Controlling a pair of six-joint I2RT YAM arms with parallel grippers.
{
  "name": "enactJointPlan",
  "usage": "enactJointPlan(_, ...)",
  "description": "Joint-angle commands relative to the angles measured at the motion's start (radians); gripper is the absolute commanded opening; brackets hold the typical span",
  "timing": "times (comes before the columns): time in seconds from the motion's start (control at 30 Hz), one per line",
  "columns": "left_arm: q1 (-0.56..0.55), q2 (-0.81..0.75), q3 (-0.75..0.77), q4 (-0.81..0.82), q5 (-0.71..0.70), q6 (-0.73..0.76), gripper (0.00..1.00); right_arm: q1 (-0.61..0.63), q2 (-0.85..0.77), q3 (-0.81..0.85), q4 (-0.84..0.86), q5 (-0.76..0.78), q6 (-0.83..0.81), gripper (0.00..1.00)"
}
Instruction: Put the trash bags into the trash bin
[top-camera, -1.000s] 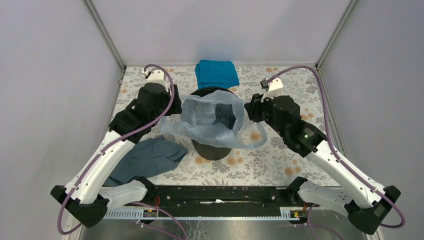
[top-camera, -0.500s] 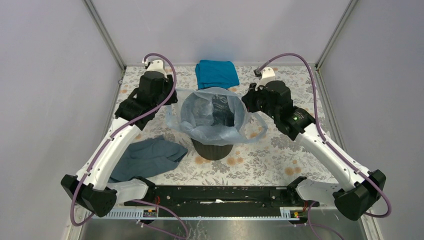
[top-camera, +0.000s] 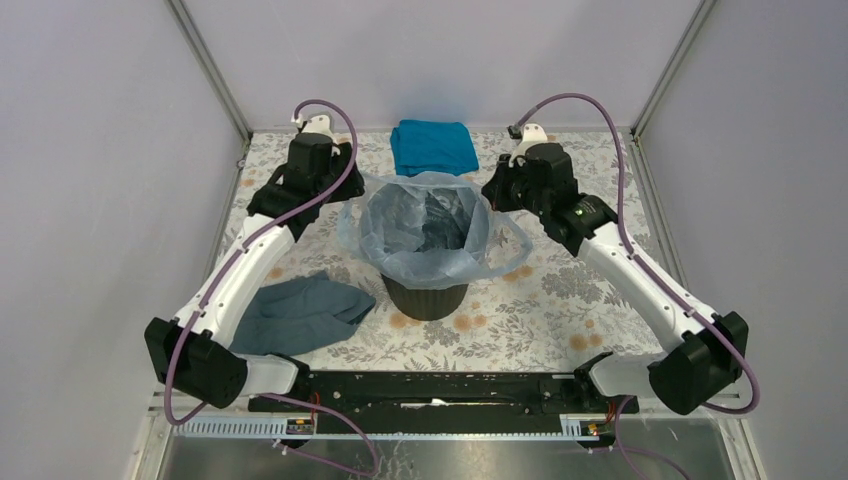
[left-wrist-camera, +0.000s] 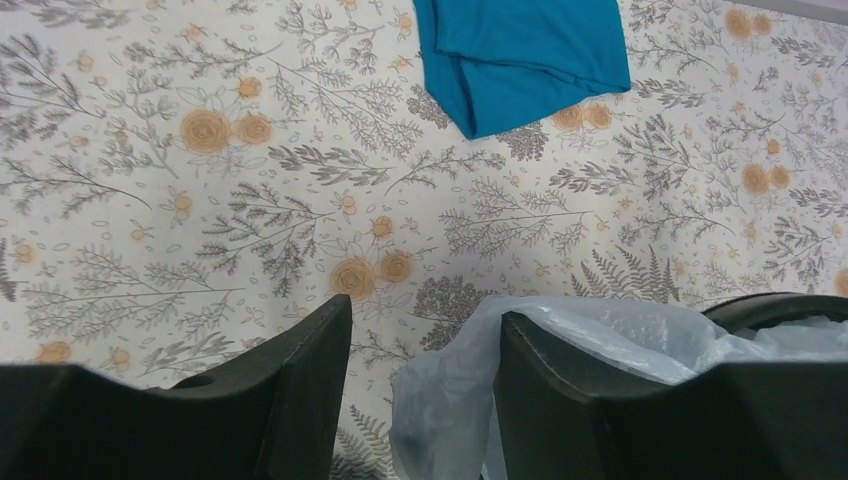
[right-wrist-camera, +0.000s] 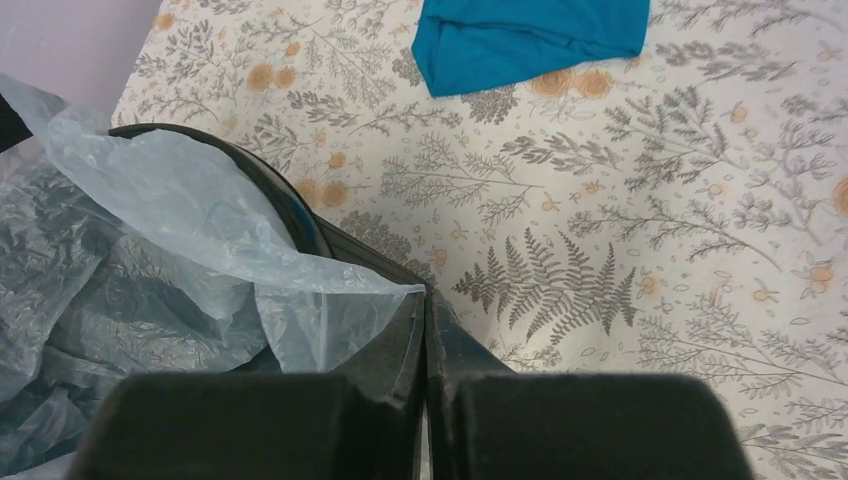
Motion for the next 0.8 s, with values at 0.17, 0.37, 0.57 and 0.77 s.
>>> enactJointPlan(0.17,0.034,0.006,-0.066,0.143,0.123,-0.047,0.55,-0.034,0.050,0.039,0.045,-0.133,0.038,0.15)
enactJointPlan(0.37,0.036,-0.069,-0.098,0.166,0.133,-0.031,0.68,-0.035,-0.023,0.001,0.111,-0.166,0.013,0.39)
enactJointPlan(0.57,0.039,-0.065,-0.088,0.184,0.122,-0.031,0.63,-0.035,-0.029,-0.014,0.170,-0.100,0.050,0.29)
enactJointPlan(0.77,0.043,-0.003,-0.081,0.204,0.125,-0.048,0.42,-0.042,0.054,0.007,0.191,-0.107,0.104,0.13)
